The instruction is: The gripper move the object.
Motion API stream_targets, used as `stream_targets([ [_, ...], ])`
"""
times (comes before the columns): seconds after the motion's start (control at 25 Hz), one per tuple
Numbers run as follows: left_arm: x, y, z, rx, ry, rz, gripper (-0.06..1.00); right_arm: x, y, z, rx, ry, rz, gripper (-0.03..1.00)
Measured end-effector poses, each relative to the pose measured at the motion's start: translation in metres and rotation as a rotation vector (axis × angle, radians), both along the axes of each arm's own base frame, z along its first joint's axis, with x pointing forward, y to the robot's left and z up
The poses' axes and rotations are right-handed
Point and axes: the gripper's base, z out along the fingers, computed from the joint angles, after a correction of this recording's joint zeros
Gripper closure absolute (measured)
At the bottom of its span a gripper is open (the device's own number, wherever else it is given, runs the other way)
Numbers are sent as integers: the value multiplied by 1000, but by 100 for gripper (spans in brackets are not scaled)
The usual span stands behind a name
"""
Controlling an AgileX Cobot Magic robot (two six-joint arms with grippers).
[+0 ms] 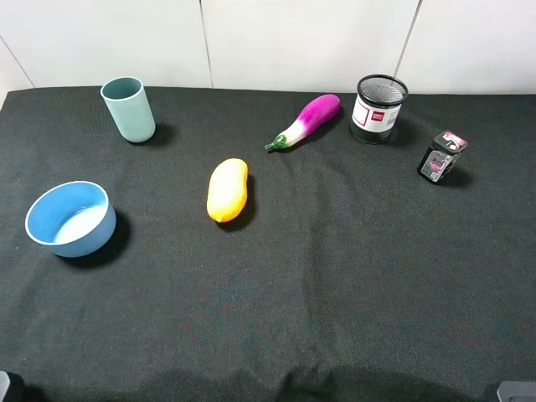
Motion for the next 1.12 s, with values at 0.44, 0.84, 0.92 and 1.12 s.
stream_targets([
  [0.44,0,0,0,0,0,0,-5,0,0,0,5,0,3,27],
  [0.84,0,0,0,0,0,0,-5,0,0,0,5,0,3,27],
  [0.92,0,0,0,0,0,0,-5,0,0,0,5,0,3,27],
  [1.12,0,0,0,0,0,0,-5,0,0,0,5,0,3,27],
])
